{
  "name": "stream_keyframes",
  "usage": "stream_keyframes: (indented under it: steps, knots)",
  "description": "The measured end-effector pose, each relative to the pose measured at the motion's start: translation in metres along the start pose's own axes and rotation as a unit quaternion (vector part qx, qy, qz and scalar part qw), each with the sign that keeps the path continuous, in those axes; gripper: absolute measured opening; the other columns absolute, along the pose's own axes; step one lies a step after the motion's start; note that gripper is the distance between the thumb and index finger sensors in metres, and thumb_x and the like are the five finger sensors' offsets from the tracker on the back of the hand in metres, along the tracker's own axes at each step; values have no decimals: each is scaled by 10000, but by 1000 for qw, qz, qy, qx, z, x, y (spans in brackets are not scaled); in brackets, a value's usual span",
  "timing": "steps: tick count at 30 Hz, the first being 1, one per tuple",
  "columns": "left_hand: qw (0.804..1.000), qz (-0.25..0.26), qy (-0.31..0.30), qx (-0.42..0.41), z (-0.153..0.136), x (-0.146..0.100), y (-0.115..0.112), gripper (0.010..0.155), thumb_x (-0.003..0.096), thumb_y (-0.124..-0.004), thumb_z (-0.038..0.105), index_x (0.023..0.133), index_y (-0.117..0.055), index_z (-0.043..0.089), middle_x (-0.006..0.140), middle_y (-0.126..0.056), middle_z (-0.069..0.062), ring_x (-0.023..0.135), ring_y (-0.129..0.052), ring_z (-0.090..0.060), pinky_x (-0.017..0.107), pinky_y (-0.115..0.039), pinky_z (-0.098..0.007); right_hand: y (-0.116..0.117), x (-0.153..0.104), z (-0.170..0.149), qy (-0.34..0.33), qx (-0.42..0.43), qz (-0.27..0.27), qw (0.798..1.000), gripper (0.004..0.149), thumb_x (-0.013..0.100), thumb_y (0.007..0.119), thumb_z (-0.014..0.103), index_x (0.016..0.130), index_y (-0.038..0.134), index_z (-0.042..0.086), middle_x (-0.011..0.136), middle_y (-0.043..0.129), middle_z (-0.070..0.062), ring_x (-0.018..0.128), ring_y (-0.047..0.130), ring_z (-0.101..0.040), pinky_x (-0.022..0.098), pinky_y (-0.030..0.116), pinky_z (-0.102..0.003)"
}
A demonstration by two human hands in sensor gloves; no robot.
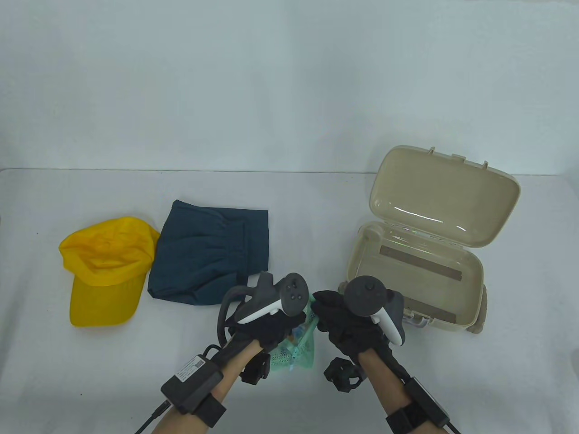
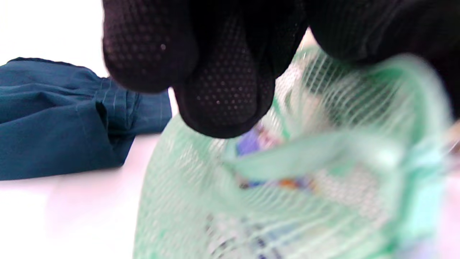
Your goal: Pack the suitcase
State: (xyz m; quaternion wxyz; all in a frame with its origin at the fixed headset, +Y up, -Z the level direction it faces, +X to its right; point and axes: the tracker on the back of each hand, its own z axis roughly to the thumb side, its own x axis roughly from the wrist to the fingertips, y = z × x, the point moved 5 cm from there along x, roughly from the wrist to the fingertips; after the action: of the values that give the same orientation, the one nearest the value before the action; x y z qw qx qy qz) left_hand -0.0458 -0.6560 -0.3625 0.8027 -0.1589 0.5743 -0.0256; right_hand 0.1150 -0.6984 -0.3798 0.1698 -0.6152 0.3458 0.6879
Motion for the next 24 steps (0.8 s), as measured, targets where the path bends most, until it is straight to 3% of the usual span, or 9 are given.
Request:
stream_keyframes:
  steps: [2, 4, 7, 9, 13, 17, 24]
  knots:
    - [999, 26, -19, 16, 6, -20, 4, 641, 469, -712, 565, 978, -753, 177, 812, -962, -60, 449, -1054, -183, 360, -886, -319, -1, 1, -2, 6, 13, 2, 1000, 455, 548, 703, 377, 911, 771, 111, 665, 1009, 25, 530, 1041, -151, 446, 889, -372]
    - [993, 53, -40, 95, 17, -39, -1, 646, 448, -713, 612, 943, -775, 201, 787, -964, -30, 448, -1053, -158, 358, -888, -311, -1, 1, -4, 12, 21, 1, 1000, 454, 548, 704, 376, 908, 774, 108, 659, 1014, 26, 518, 1048, -148, 436, 897, -366]
    - [971, 75, -41, 225, 33, -54, -16, 654, 431, -712, 649, 912, -798, 215, 764, -970, 1, 451, -1055, -143, 361, -891, -305, -1, 1, -5, 17, 28, 2, 999, 453, 549, 704, 375, 906, 775, 107, 656, 1015, 24, 516, 1049, -146, 430, 901, -363]
    - [960, 79, -40, 267, 39, -54, -28, 660, 425, -707, 664, 895, -814, 214, 749, -978, 7, 444, -1057, -139, 357, -892, -303, -1, 1, -4, 19, 30, 2, 999, 453, 549, 704, 374, 906, 775, 104, 654, 1016, 22, 512, 1051, -148, 427, 902, -362]
    - [954, 110, -22, 280, 46, -50, -45, 669, 426, -696, 679, 865, -844, 197, 715, -998, 2, 399, -1057, -138, 330, -887, -300, -2, 0, -5, 22, 32, -4, 999, 453, 549, 707, 371, 901, 780, 96, 648, 1021, 15, 505, 1055, -150, 420, 905, -362]
    - [959, 95, -21, 267, 46, -45, -57, 601, 462, -731, 601, 880, -832, 180, 727, -999, -2, 392, -1060, -128, 324, -891, -293, -1, 1, -6, 29, 33, -5, 999, 450, 548, 710, 368, 896, 785, 91, 644, 1024, 12, 496, 1058, -152, 412, 908, -361]
    - [967, 75, -40, 239, 48, -52, -51, 473, 524, -711, 403, 904, -813, 142, 745, -997, -10, 399, -1069, -120, 325, -899, -290, -3, 2, -3, 16, 23, -8, 1000, 452, 552, 701, 371, 907, 772, 100, 660, 1011, 17, 522, 1042, -155, 438, 888, -369]
